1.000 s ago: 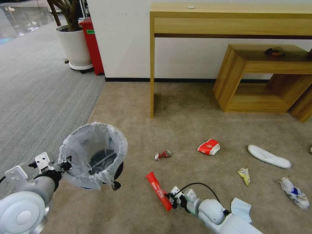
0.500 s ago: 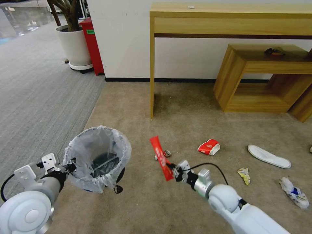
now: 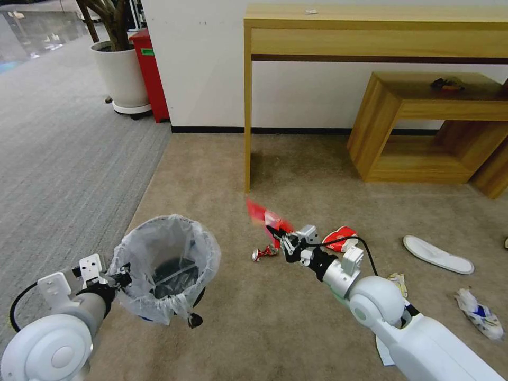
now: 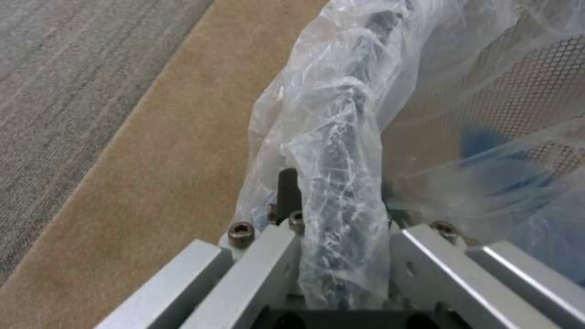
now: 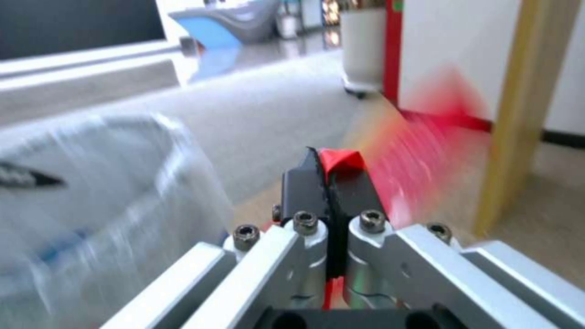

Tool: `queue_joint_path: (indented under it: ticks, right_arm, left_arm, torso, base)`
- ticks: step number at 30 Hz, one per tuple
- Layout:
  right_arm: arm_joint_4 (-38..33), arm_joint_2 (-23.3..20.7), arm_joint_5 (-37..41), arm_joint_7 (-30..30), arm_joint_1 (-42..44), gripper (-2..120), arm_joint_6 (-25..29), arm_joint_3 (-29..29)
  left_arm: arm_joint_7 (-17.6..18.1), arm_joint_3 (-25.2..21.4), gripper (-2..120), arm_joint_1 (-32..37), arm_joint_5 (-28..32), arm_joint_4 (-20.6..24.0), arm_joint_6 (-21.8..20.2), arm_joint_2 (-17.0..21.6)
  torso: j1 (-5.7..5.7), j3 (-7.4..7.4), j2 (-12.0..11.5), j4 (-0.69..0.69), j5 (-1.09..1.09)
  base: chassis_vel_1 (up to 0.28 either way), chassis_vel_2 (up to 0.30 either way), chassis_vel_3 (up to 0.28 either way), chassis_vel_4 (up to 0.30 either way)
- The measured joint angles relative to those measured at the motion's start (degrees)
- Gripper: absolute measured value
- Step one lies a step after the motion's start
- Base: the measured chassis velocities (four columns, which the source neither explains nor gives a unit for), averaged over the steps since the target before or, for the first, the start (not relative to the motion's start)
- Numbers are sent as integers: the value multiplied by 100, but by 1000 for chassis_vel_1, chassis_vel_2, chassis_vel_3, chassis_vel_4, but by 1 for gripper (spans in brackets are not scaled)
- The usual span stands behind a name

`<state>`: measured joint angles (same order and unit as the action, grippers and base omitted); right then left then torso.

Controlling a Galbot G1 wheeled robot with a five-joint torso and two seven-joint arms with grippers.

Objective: Pick up the trash bin and place the garbage on the floor into it.

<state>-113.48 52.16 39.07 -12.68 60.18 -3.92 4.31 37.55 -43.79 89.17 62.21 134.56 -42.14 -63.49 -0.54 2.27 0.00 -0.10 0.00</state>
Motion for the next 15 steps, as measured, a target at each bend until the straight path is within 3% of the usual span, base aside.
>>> queue_joint_path:
  ticks: [8, 15]
  right_arm:
    - [-61, 37, 171, -140, -219, 0, 80, -145]
    - [37, 97, 250, -282, -543, 0, 84, -481]
  left_arm:
    - [23, 126, 0, 51, 153, 44, 0, 186]
    - [-72, 558, 0, 171, 130, 68, 0, 351]
  torso:
    - [0, 0, 0, 0, 0]
    - [0, 0, 0, 0, 0]
  base:
    - [0, 0, 0, 0]
    - [0, 0, 0, 0]
